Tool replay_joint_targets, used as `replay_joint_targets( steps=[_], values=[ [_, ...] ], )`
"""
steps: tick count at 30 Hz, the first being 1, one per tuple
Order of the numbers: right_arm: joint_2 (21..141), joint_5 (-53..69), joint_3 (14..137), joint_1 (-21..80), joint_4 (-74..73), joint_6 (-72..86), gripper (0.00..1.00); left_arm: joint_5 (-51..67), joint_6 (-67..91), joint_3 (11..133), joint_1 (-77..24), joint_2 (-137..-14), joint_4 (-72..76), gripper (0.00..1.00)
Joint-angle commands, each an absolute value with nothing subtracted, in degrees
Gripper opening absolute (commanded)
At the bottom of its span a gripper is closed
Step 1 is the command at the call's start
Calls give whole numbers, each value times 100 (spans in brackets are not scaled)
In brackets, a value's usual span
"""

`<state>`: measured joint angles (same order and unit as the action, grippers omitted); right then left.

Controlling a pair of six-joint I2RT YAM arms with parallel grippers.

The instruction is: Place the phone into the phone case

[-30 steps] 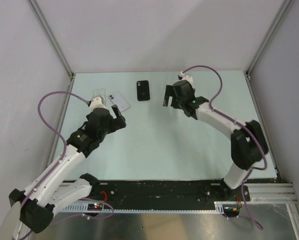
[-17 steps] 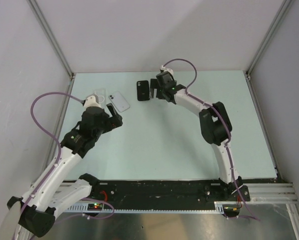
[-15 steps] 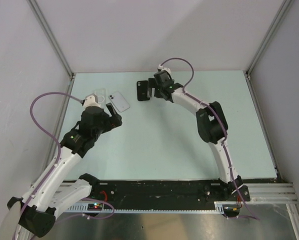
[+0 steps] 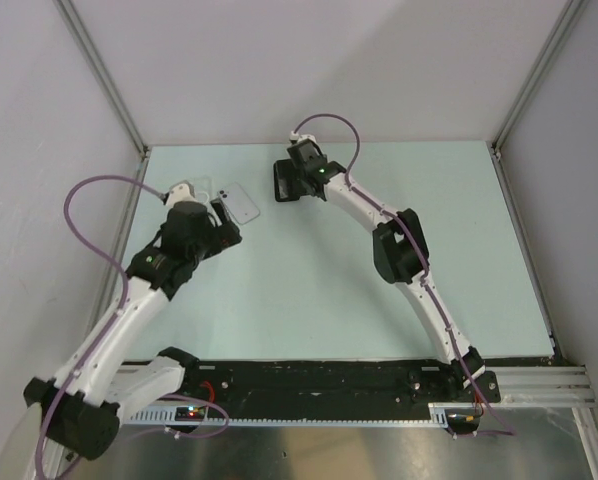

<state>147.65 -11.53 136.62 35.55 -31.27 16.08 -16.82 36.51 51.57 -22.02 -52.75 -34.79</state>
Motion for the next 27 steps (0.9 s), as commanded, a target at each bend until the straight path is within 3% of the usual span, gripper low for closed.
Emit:
replay_joint_targets(
  steps=[1,8,15,27],
  values=[
    [14767,-1125,13936,3463,-3070,1432,100,-1940,3965,5792,-2033,-6260,-3026,96],
    [14766,-432,13972,3204,-2857,1943,91,-936,4289,7598,-1552,-9120,-2399,73],
    [14842,693,13879,2840,-2569,2630,74,270,4188,9517,-1277,-11548,-2348,53],
    [15296,2138,13880,2516,-1888,4065,50,1162,4349,10871,-1029,-13233,-2317,41]
  ],
)
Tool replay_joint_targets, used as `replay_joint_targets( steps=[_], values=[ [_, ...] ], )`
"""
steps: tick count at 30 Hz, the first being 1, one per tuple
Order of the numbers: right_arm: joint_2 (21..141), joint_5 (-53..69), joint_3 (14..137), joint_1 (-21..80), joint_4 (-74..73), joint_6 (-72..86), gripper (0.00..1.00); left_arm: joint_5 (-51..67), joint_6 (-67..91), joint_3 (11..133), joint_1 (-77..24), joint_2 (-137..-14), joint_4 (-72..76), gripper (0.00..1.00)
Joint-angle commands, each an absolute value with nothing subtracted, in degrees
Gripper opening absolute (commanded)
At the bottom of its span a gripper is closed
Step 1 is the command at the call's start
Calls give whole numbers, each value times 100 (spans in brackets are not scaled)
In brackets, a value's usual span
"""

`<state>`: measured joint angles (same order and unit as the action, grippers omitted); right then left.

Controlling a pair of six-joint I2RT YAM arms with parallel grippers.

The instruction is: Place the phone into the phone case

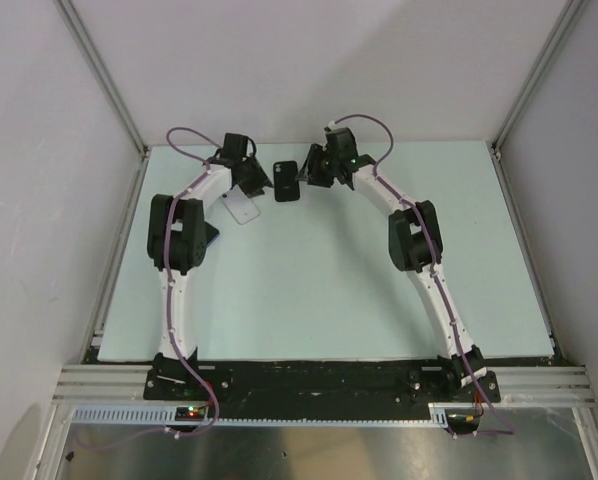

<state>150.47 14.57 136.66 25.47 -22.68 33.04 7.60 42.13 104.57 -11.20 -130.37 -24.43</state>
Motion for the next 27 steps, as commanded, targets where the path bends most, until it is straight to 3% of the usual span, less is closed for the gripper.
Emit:
replay_joint_targets(
  steps=[1,9,27],
  values=[
    [15329,2194,13857,2493,-1827,4212,47,1166,4367,10915,-1024,-13296,-2319,40],
    [15353,2090,13574,2463,-1439,4908,44,1189,4516,11049,-966,-13600,-2328,35],
    [15416,1704,13567,2477,-1793,4923,45,1388,4787,11178,-996,-13911,-2331,25]
  ],
)
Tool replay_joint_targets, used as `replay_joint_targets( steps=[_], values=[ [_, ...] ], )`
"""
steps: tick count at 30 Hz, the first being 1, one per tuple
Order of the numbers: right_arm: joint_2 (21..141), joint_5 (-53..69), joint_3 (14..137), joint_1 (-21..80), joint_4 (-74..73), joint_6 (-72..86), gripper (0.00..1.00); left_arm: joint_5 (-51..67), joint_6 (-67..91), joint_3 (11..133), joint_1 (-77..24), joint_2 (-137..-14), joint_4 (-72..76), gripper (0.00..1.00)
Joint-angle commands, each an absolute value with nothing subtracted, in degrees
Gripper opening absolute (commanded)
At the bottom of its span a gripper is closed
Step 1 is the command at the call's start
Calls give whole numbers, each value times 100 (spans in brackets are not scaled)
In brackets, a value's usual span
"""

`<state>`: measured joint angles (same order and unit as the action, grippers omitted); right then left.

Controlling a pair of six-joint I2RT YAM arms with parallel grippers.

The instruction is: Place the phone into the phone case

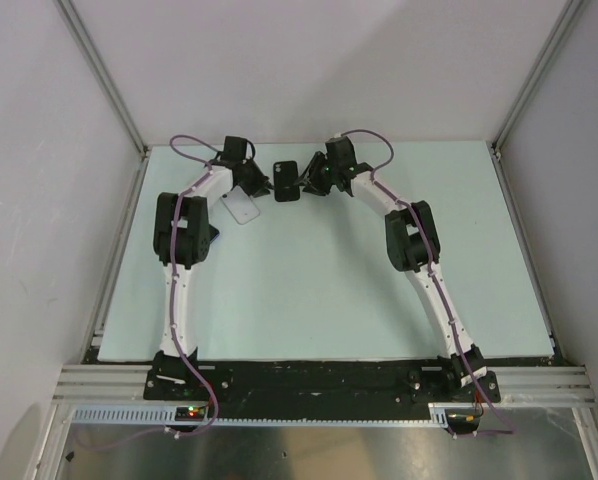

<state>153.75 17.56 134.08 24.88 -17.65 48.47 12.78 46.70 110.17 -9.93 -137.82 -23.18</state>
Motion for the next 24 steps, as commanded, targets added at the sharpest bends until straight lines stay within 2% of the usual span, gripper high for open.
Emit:
replay_joint_targets(
  steps=[1,5,24],
  values=[
    [15460,1740,13604,2478,-1811,4936,45,1388,4784,11179,-1008,-13908,-2334,25],
    [15486,1832,13622,2498,-1833,4955,45,1402,4789,11121,-1072,-13879,-2334,22],
    [15304,2196,13240,2618,-1740,4923,31,1594,4803,10396,-1355,-13468,-2321,10]
  ],
)
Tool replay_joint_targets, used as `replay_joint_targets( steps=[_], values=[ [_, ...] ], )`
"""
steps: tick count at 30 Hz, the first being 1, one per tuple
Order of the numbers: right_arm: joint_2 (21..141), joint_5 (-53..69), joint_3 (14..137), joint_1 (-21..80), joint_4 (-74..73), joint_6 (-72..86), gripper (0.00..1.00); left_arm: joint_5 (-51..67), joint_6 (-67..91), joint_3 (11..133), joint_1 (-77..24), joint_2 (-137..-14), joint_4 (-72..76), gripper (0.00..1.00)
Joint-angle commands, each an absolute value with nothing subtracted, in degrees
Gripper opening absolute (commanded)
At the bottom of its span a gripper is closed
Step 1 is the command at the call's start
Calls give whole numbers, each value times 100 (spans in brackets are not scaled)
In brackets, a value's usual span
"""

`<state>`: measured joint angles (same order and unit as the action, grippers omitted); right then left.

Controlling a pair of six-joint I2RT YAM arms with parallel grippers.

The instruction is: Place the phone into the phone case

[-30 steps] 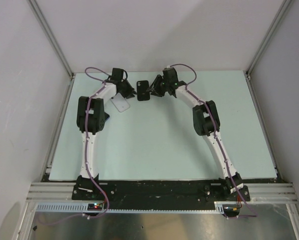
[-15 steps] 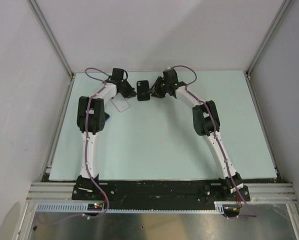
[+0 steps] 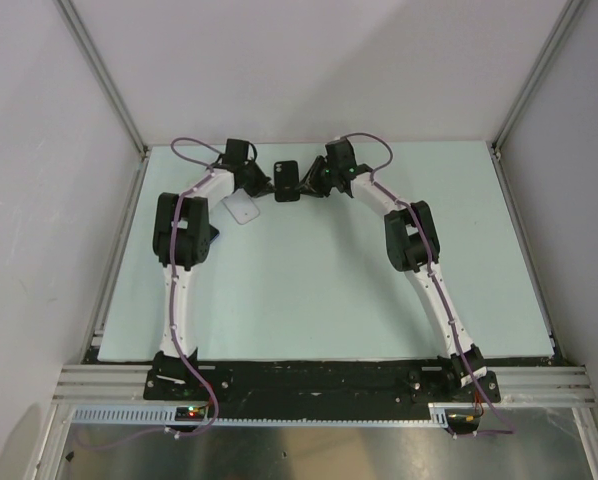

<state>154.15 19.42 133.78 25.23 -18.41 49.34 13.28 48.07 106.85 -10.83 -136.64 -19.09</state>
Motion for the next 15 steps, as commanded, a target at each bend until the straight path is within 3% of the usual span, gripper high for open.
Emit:
replay_joint_targets(
  steps=[1,15],
  values=[
    [15263,2206,13172,2623,-1723,4905,31,1623,4788,10366,-1367,-13440,-2325,10],
    [15092,2293,12922,2676,-1751,4726,29,1825,4648,10094,-1503,-13246,-2297,21]
  ],
)
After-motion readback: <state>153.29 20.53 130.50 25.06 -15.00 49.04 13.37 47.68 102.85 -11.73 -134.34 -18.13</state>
